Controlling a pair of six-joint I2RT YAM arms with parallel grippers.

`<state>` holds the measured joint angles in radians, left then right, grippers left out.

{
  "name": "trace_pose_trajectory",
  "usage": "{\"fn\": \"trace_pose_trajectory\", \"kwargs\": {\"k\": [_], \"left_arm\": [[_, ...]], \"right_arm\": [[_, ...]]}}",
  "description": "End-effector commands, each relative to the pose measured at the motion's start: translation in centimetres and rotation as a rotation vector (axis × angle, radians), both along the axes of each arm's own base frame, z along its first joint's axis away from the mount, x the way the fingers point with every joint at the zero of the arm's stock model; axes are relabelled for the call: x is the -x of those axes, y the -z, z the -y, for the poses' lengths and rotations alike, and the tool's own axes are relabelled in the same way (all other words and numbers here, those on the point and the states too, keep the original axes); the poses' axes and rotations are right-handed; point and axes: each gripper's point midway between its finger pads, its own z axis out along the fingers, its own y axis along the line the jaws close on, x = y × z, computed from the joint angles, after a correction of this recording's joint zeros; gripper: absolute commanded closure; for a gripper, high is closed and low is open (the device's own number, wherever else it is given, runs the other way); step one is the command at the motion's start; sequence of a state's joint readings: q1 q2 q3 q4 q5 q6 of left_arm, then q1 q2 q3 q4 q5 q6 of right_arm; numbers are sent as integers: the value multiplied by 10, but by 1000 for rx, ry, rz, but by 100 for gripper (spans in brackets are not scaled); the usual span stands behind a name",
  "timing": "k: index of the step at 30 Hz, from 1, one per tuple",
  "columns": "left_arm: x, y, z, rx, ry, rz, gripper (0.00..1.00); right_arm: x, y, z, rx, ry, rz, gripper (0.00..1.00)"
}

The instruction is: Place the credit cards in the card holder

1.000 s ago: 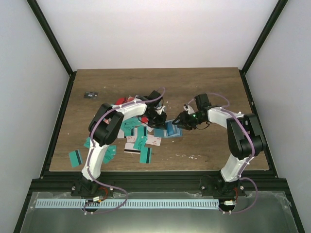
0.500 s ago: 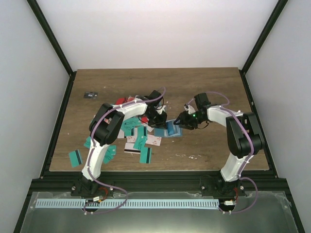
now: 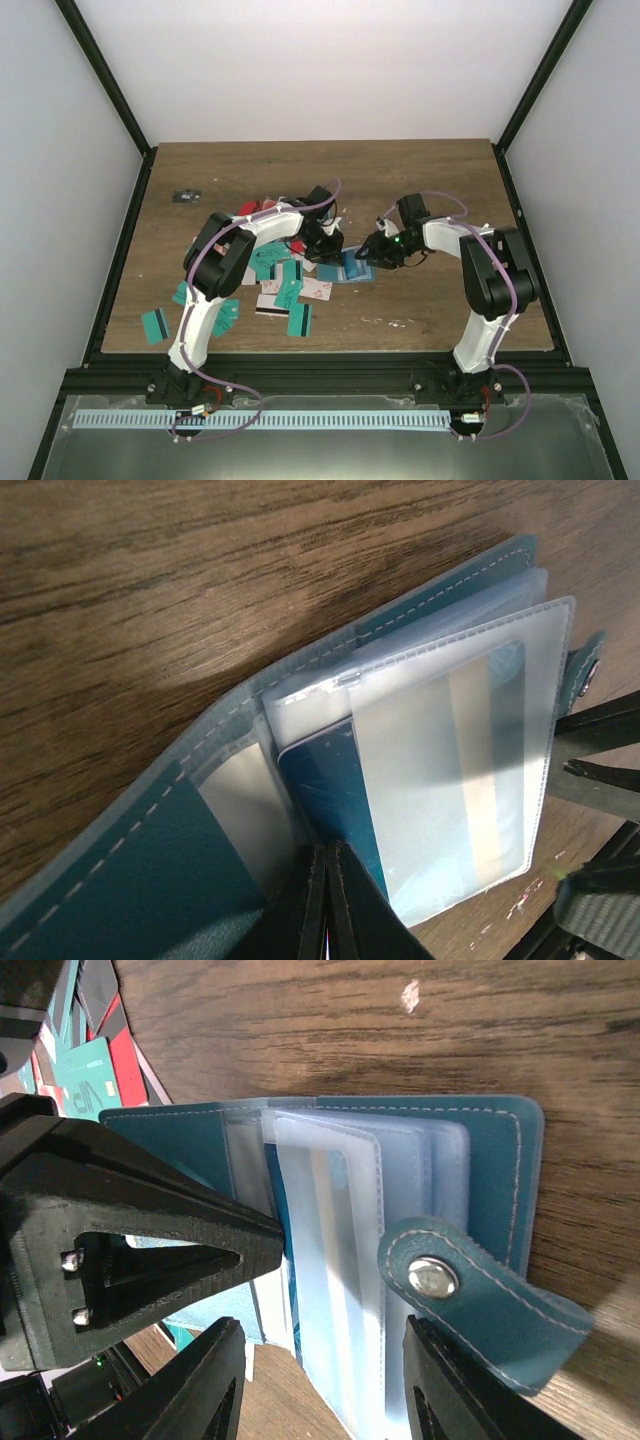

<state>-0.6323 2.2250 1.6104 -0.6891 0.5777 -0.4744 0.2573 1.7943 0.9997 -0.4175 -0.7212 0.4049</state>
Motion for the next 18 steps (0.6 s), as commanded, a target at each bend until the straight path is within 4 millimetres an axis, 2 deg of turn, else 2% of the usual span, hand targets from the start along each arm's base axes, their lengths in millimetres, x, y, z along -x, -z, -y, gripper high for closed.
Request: {"fn": "trace_pose_trajectory", "kwargs": {"k": [1,12,18], "left_arm": [[2,19,-7,-45,2,-25,96],[-1,14,-5,-36,-1,-17,96],[-4,2,0,-6,-9,-6,96]], "right_arm": [[-2,0,-7,-14,-17,4,54],[-1,-12,-20,-73,-50,23,54],[2,-14,-28,-80,-75,25,54]]}}
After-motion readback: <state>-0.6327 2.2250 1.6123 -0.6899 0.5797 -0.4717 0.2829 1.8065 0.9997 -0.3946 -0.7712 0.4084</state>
